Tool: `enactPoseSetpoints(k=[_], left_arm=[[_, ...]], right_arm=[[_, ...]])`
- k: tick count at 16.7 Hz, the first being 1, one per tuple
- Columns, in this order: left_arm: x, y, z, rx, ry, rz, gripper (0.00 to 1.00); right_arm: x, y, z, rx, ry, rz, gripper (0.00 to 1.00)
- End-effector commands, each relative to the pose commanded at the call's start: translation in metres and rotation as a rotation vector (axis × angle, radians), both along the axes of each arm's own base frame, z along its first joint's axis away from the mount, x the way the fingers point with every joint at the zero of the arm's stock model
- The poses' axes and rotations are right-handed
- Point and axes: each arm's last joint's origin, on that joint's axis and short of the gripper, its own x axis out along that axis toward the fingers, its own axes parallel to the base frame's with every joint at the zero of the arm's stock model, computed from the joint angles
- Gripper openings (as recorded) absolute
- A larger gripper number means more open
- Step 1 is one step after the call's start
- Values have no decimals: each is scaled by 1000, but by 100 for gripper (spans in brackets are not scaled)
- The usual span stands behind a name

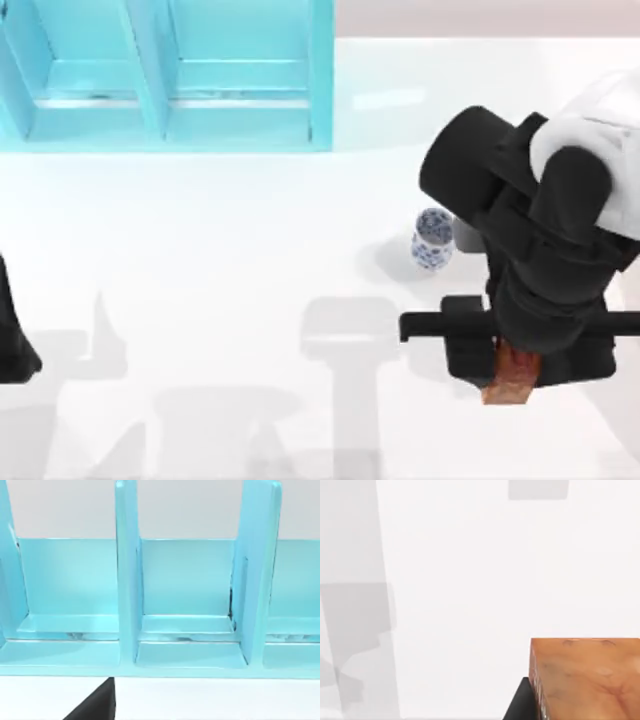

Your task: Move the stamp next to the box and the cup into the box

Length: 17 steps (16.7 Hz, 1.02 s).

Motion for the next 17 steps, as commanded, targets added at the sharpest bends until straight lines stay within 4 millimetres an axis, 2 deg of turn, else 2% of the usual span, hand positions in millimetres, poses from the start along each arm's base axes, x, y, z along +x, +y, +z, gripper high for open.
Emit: enactPoseSetpoints(k=[3, 5, 8, 10, 13, 17], left_arm=[[0, 0, 0, 0, 0, 0, 100], [0, 0, 0, 0, 0, 0, 100], [0, 0, 0, 0, 0, 0, 100], [0, 0, 0, 0, 0, 0, 100], [0, 0, 0, 0, 0, 0, 100], [0, 0, 0, 0, 0, 0, 100]], right_arm=[[44, -16, 5, -7, 11, 1, 0], [75, -34, 7, -9, 18, 1, 0], [121, -74, 11, -7, 19, -2, 0], [144, -103, 13, -2, 11, -2, 0], [161, -130, 16, 4, -2, -1, 0], [163, -133, 16, 4, -3, -1, 0]])
